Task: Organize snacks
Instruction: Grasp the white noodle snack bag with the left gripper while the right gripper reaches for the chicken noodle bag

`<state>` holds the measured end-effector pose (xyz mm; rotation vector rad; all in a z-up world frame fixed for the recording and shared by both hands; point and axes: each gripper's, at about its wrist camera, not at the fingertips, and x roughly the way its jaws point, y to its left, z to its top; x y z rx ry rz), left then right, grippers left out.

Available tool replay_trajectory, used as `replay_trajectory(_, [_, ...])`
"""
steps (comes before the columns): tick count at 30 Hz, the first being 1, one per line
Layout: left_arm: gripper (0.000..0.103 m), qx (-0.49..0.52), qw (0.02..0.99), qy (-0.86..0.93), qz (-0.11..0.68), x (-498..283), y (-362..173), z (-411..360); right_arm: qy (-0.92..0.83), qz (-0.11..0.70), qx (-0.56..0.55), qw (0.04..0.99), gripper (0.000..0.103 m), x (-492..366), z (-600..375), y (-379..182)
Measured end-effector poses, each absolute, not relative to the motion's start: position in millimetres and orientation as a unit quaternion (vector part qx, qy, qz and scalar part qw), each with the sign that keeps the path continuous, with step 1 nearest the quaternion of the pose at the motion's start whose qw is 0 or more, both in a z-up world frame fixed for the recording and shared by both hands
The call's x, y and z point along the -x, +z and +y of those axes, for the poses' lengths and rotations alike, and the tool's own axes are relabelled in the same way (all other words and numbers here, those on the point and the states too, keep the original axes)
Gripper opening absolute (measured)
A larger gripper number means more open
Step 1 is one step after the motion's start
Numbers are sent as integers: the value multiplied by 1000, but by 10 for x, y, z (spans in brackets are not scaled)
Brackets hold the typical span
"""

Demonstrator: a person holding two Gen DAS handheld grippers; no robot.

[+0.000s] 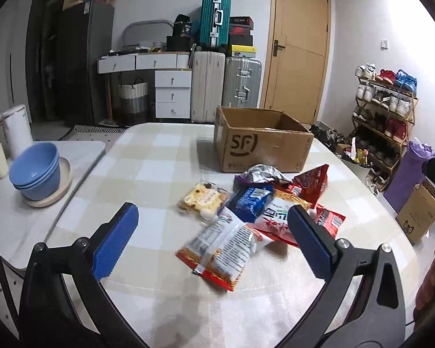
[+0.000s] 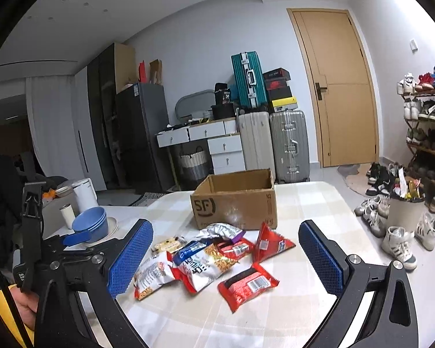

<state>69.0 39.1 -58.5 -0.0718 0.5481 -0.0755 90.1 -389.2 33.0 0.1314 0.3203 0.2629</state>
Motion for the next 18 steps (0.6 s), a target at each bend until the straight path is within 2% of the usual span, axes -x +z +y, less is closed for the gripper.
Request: replay_trajectory(18, [103, 34, 966, -25, 254, -738, -815, 393, 125, 156, -41, 979, 102, -874, -3751, 46])
